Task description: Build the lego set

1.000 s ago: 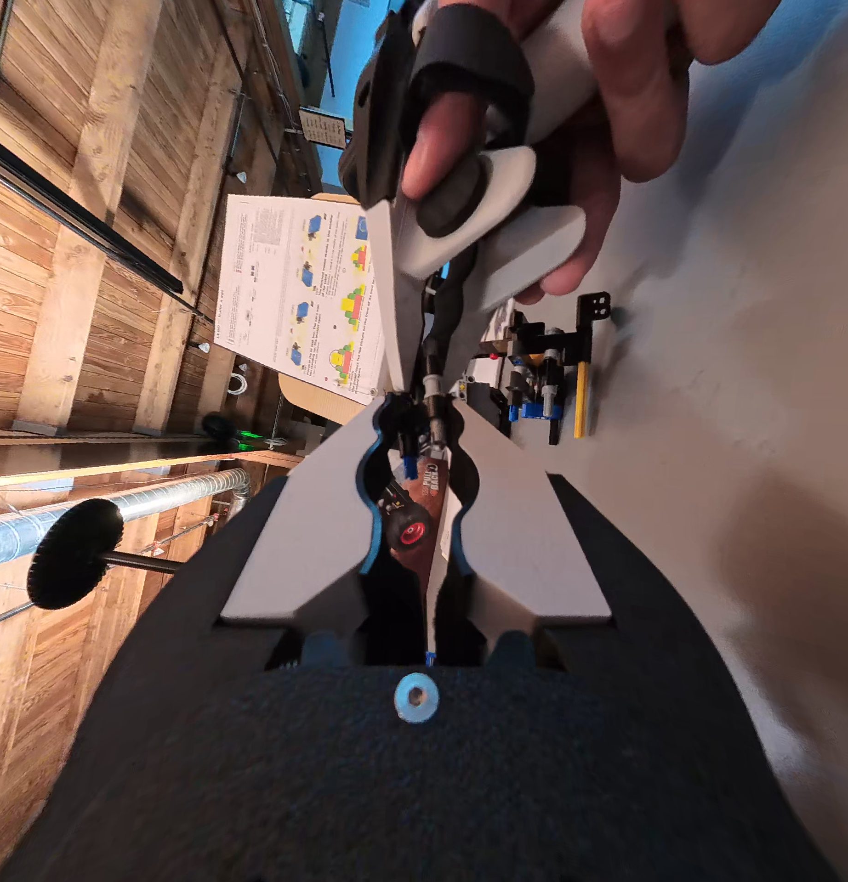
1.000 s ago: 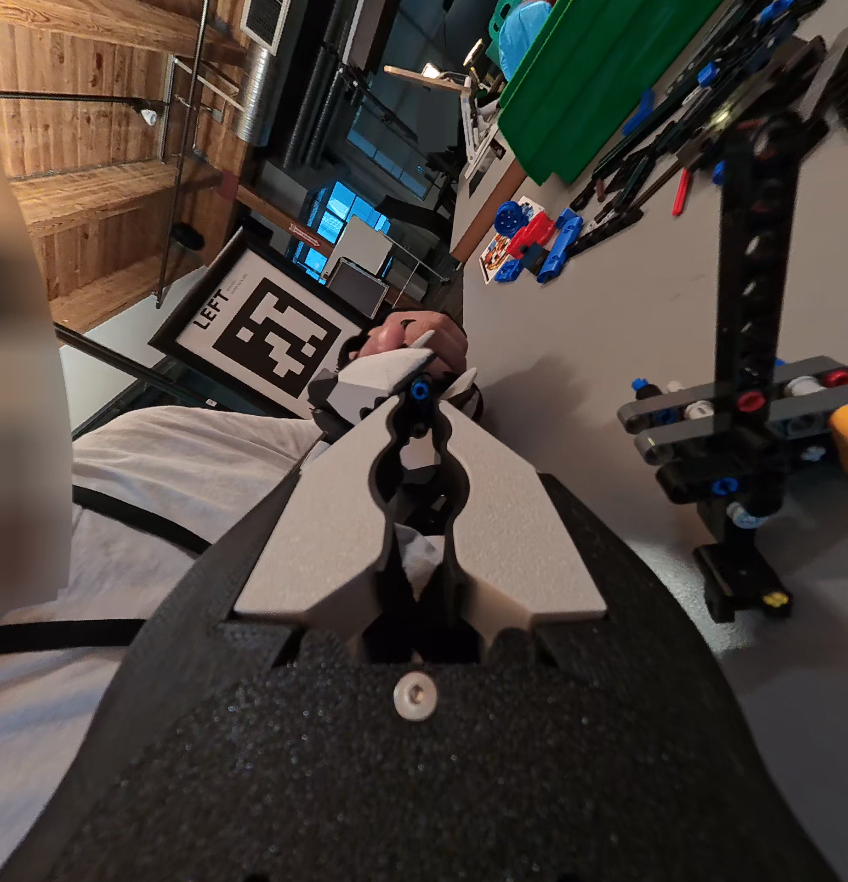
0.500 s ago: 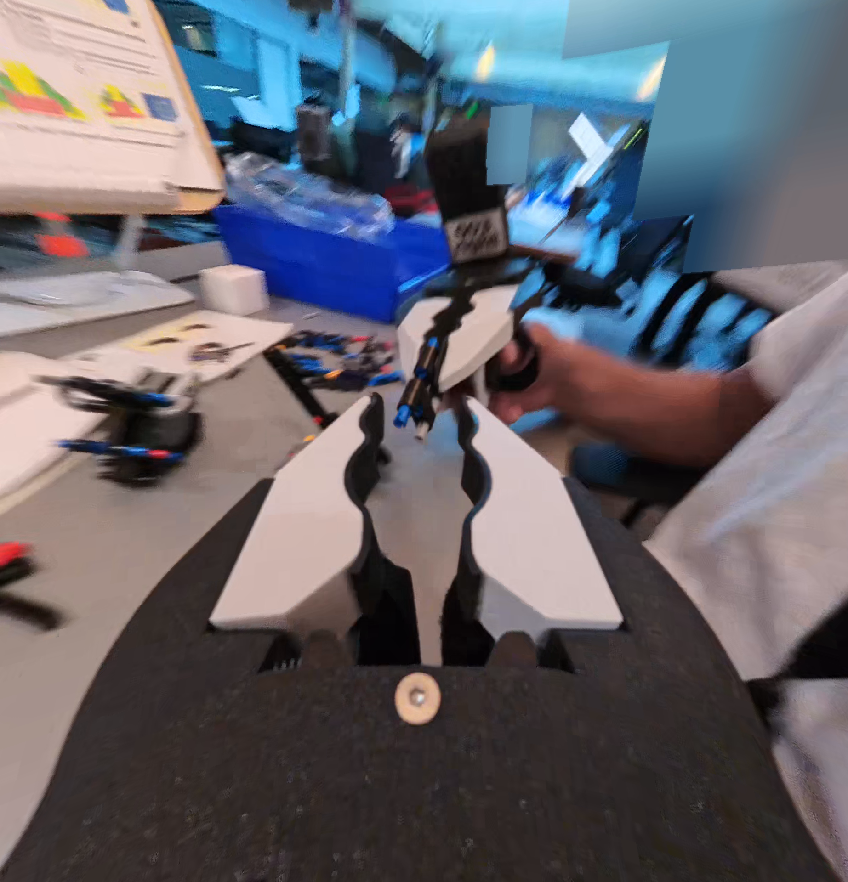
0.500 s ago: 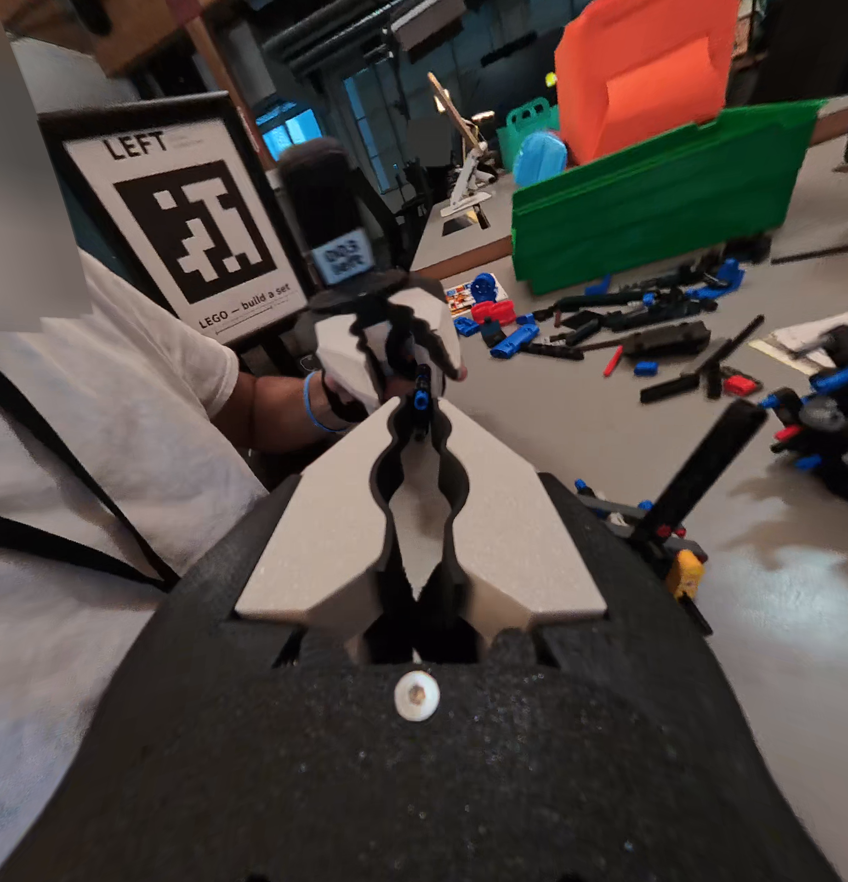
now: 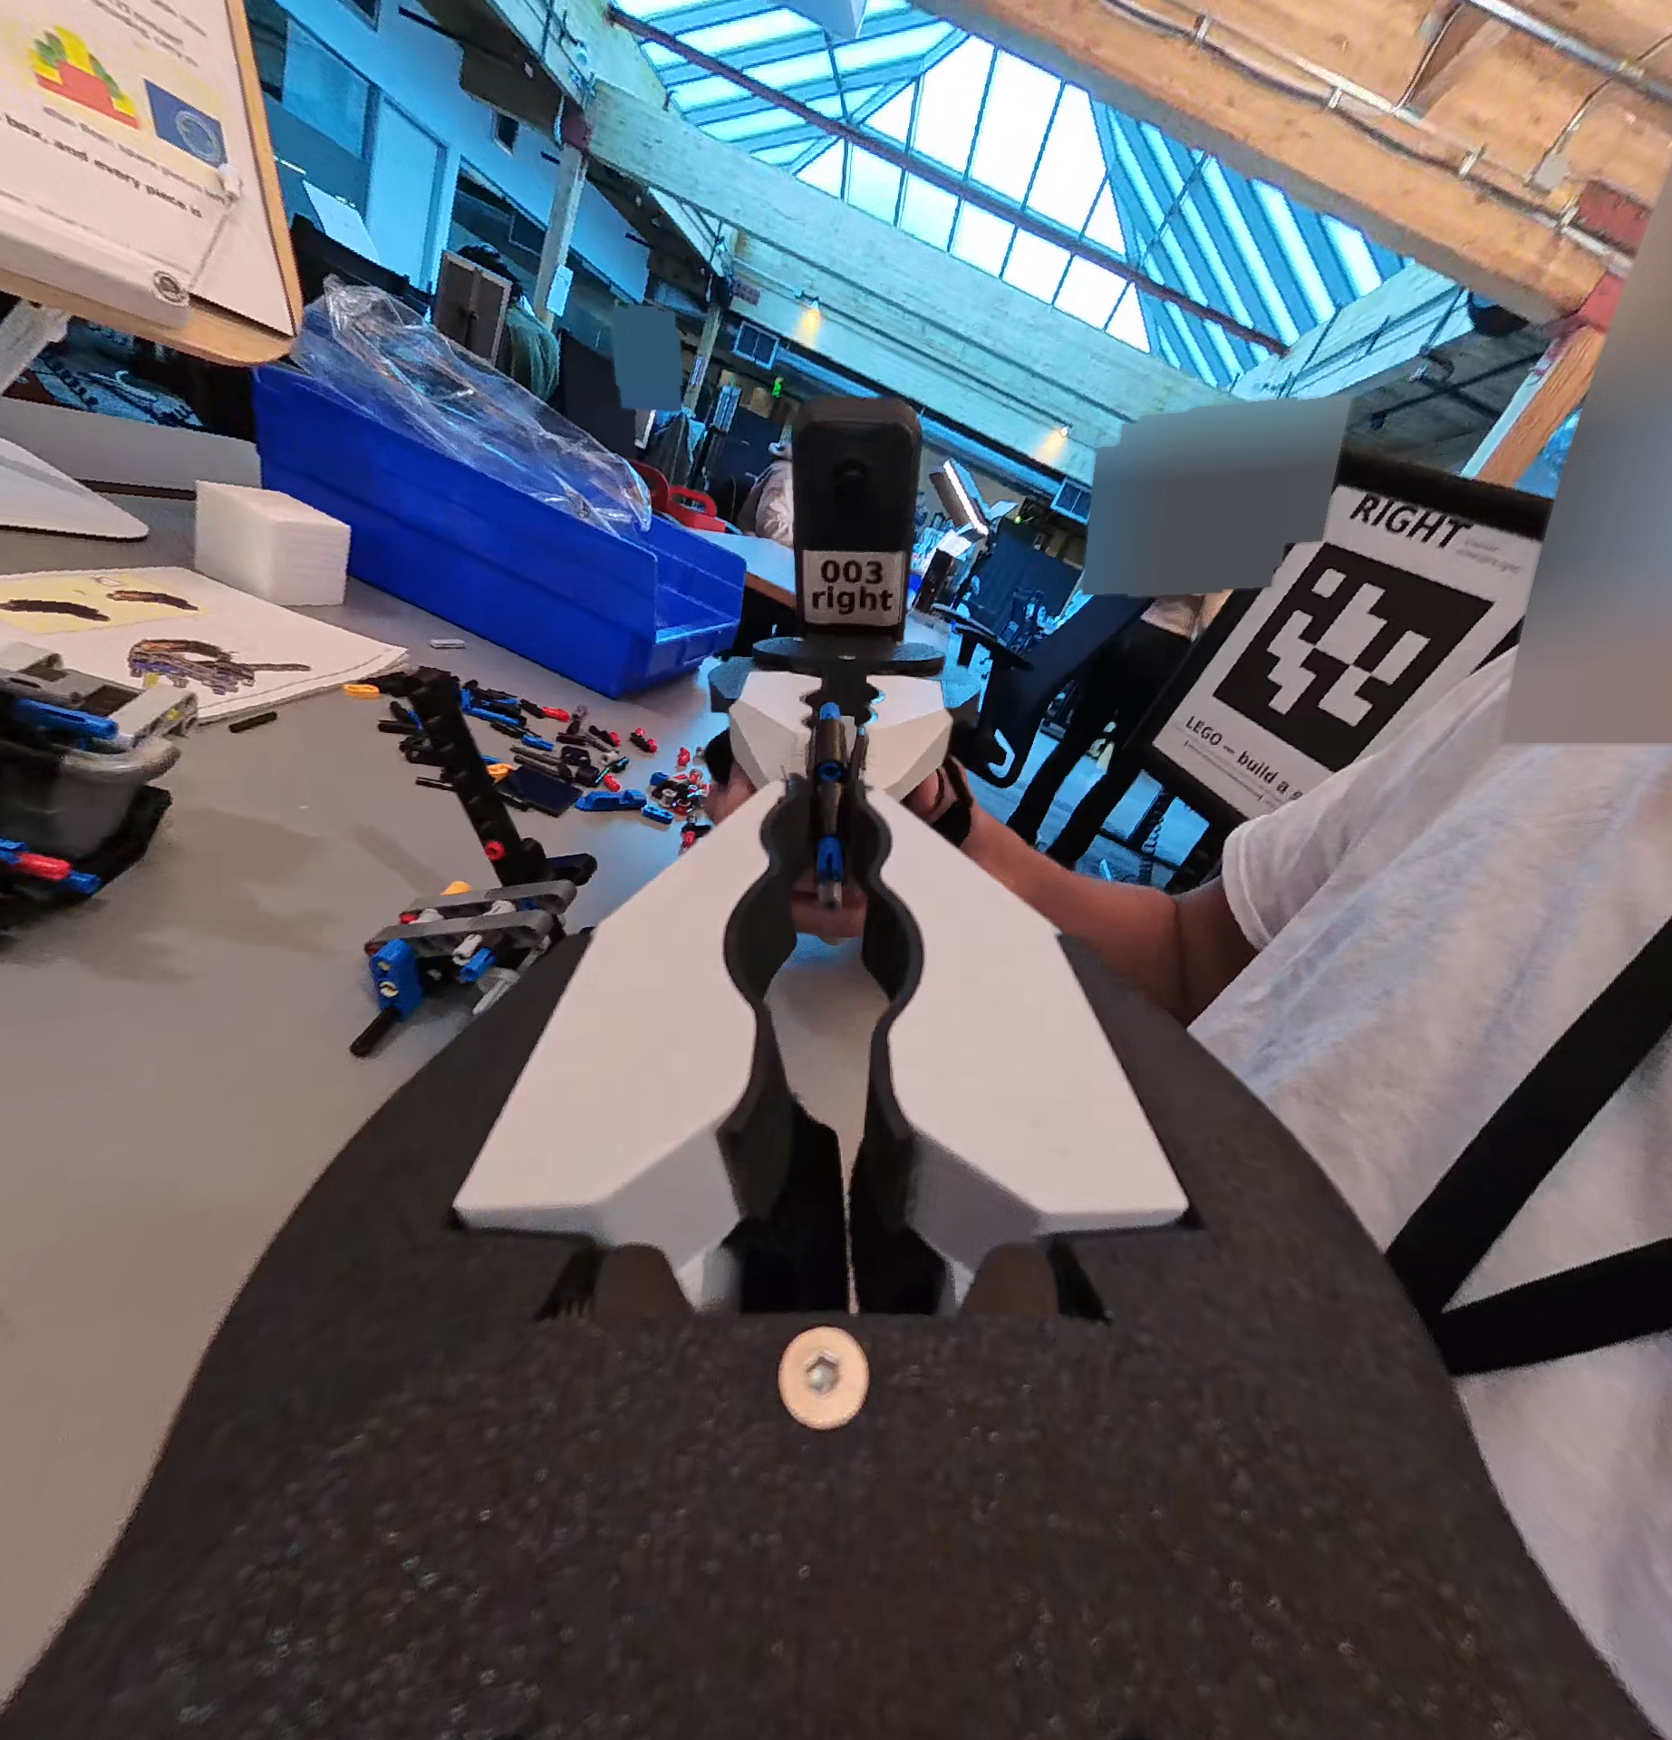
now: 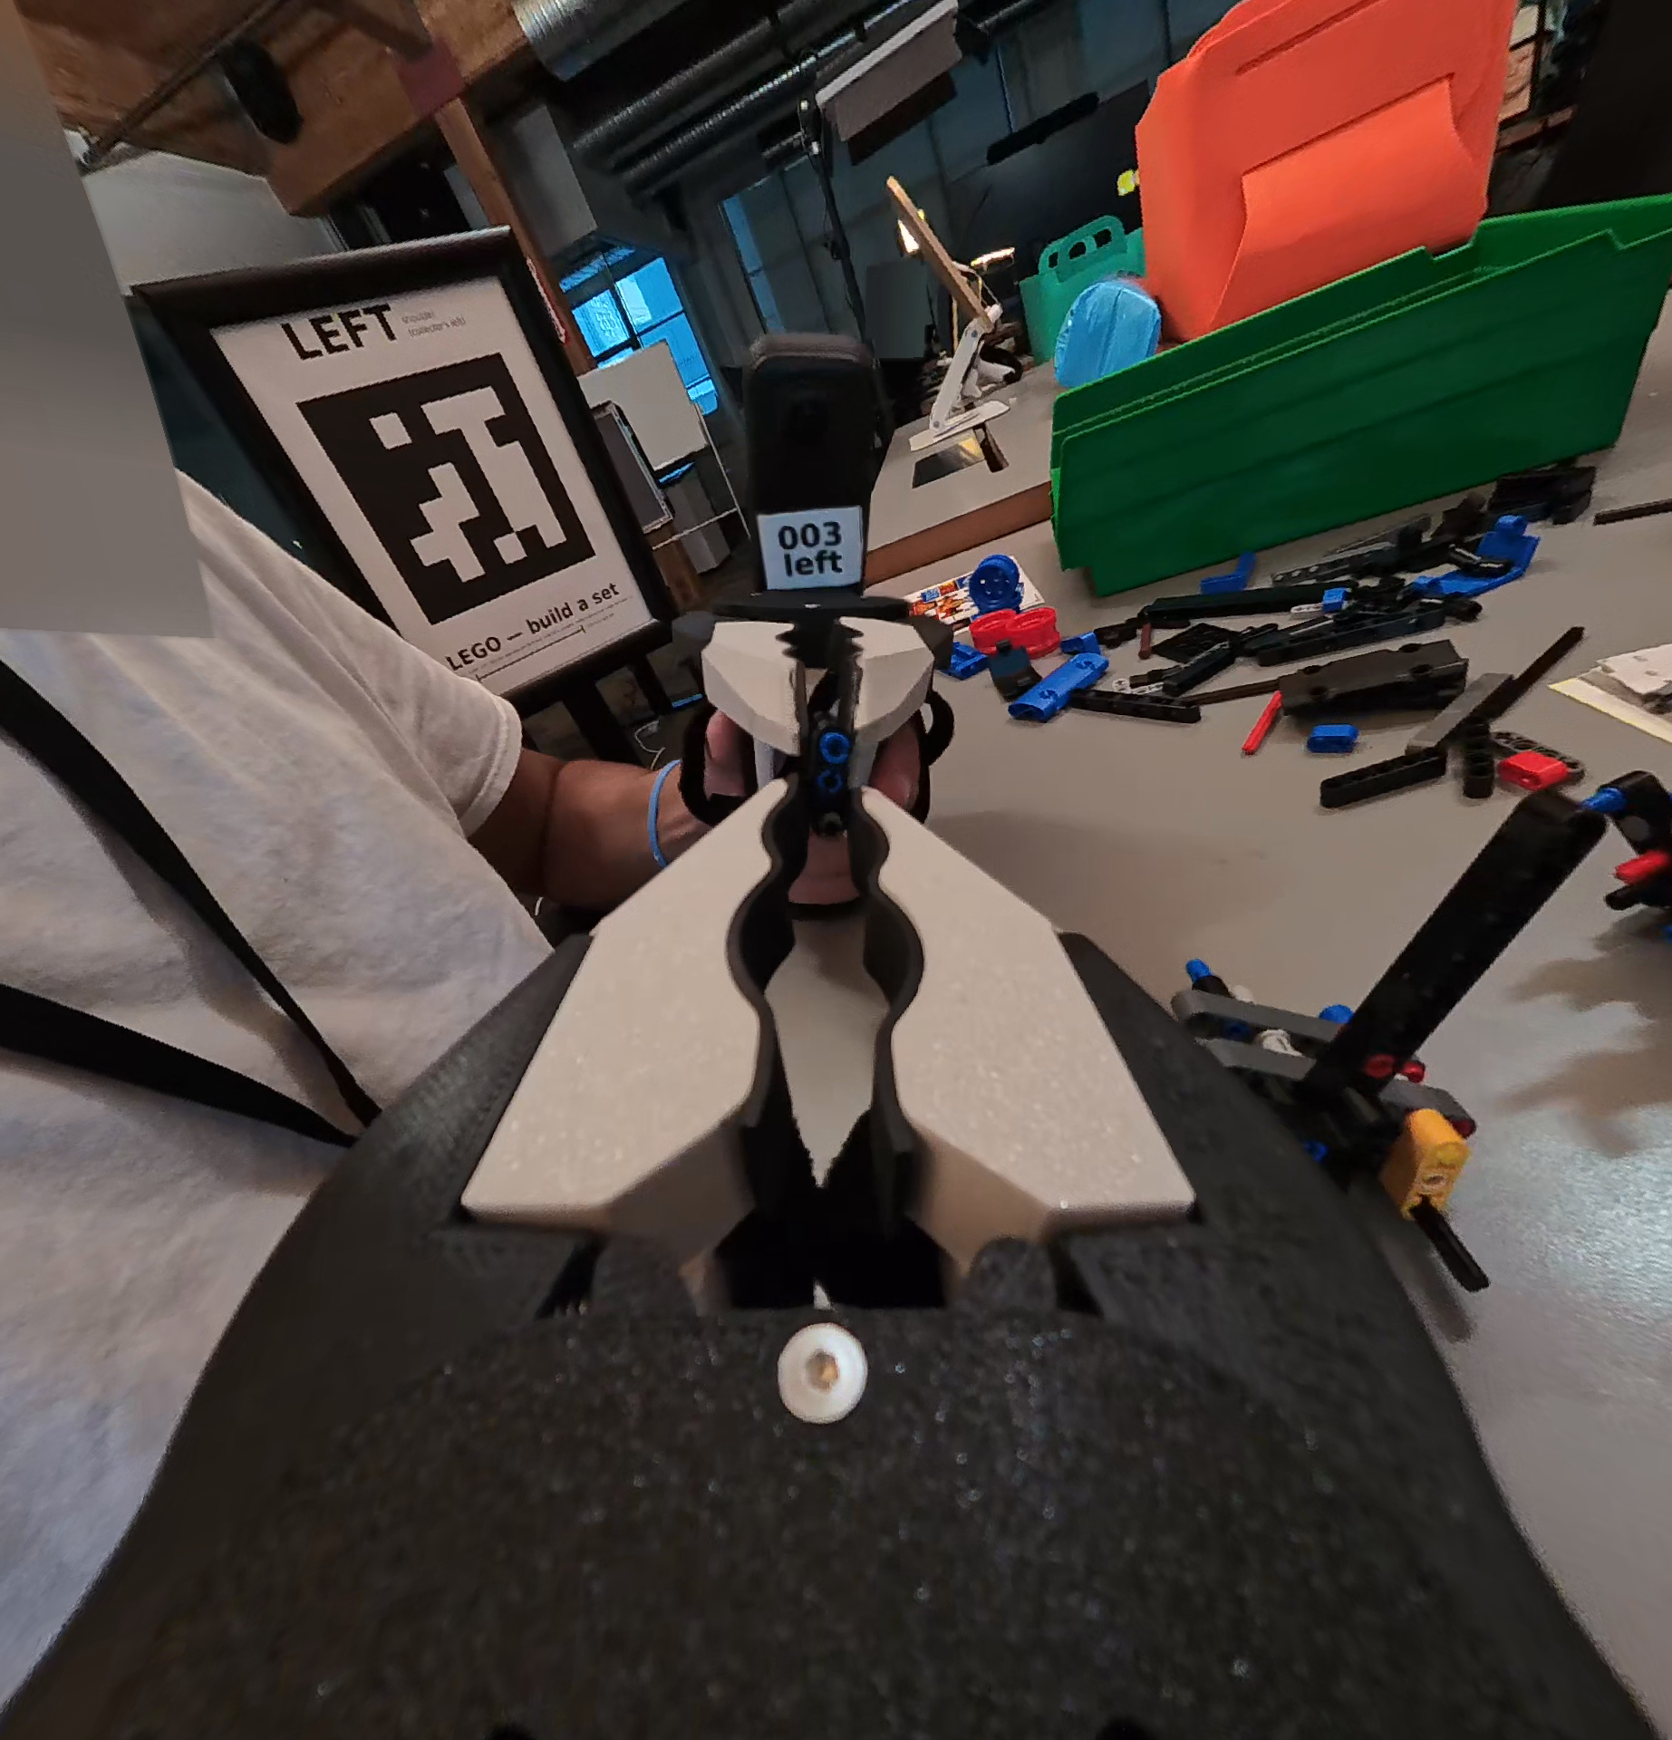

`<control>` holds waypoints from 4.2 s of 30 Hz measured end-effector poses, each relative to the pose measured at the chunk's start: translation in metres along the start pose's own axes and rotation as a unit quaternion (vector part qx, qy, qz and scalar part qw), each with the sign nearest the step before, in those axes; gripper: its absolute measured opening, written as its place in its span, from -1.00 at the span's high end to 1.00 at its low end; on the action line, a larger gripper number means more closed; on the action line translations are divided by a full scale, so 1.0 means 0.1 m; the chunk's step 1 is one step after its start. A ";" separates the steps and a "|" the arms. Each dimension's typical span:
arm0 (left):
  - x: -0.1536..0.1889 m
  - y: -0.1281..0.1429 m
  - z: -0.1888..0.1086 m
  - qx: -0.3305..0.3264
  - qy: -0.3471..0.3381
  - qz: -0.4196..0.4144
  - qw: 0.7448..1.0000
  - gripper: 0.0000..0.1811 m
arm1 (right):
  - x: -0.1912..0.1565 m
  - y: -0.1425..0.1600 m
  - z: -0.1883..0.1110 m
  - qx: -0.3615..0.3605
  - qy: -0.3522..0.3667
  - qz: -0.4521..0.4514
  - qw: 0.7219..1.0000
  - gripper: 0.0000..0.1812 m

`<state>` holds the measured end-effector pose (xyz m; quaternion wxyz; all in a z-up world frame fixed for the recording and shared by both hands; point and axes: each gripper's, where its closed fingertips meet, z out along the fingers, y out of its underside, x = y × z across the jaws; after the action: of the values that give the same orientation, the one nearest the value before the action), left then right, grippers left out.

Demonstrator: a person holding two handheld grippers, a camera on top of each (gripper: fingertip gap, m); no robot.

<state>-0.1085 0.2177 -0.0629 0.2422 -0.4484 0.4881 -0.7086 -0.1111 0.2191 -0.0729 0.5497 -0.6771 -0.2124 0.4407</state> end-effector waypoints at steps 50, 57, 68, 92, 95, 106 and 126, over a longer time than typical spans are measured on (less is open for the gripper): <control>-0.60 -0.10 -0.18 -0.105 -0.054 -0.004 0.993 0.94 | 0.62 0.08 -0.51 -0.114 0.185 -0.109 0.970 0.75; -0.94 -0.06 0.02 -0.224 -0.024 0.065 0.972 0.94 | 0.91 0.27 -0.49 -0.215 0.071 0.018 0.974 0.72; -0.92 0.09 0.04 -0.221 0.037 0.026 0.974 0.94 | 1.00 0.17 -0.35 -0.214 0.047 -0.055 0.974 0.94; -0.64 -0.15 0.00 -0.106 0.045 -0.068 0.991 0.95 | 0.70 -0.19 -0.08 -0.131 0.175 -0.558 0.800 0.94; -0.62 -0.14 0.01 -0.108 0.042 -0.069 0.991 0.95 | 0.75 -0.17 -0.07 -0.130 0.177 -0.552 0.804 0.94; -0.64 -0.08 0.03 -0.107 0.033 -0.106 0.988 0.95 | 0.74 -0.23 -0.03 -0.102 0.171 -0.549 0.812 0.93; -0.69 -0.11 0.03 -0.093 0.021 -0.115 0.989 0.95 | 0.74 -0.22 0.01 -0.095 0.169 -0.535 0.822 0.93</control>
<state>-0.0716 0.2740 -0.0802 0.1060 -0.5069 0.5026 -0.6922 -0.0690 0.2831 -0.0795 0.6592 -0.5697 -0.4863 -0.0666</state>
